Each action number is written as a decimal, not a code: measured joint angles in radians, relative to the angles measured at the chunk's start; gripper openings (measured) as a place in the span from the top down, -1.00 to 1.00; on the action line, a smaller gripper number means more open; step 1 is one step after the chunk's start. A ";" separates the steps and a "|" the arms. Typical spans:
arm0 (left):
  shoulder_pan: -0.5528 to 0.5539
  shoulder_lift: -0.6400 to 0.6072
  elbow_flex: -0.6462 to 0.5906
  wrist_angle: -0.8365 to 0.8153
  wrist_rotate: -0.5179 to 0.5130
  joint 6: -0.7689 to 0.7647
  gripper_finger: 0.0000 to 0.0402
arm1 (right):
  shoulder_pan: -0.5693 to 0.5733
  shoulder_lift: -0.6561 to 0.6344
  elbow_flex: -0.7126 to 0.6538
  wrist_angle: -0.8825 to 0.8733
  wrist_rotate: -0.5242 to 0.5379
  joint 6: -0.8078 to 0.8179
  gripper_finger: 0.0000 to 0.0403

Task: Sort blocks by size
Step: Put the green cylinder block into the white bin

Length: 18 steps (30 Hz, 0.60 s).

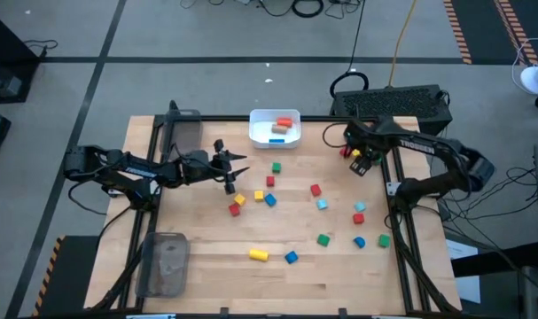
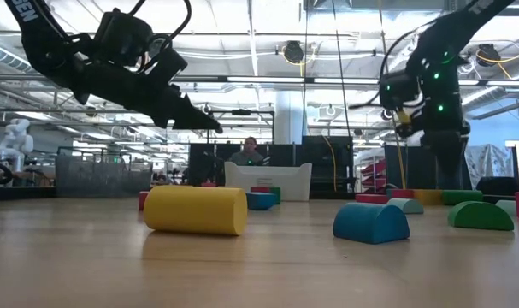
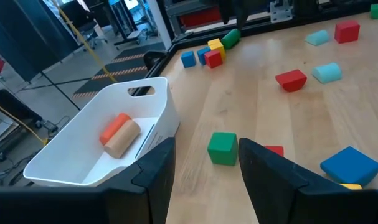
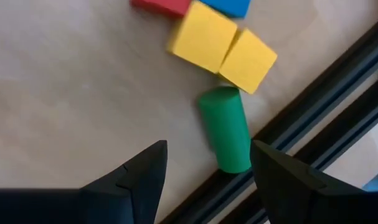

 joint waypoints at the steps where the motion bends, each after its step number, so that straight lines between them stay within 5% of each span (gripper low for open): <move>1: 0.000 0.000 0.000 0.004 0.000 0.001 0.12 | -0.015 0.019 0.000 0.002 0.001 -0.010 -0.07; 18: 0.000 0.000 0.000 0.003 -0.004 0.026 0.12 | -0.087 0.229 -0.001 0.071 0.022 -0.131 -0.04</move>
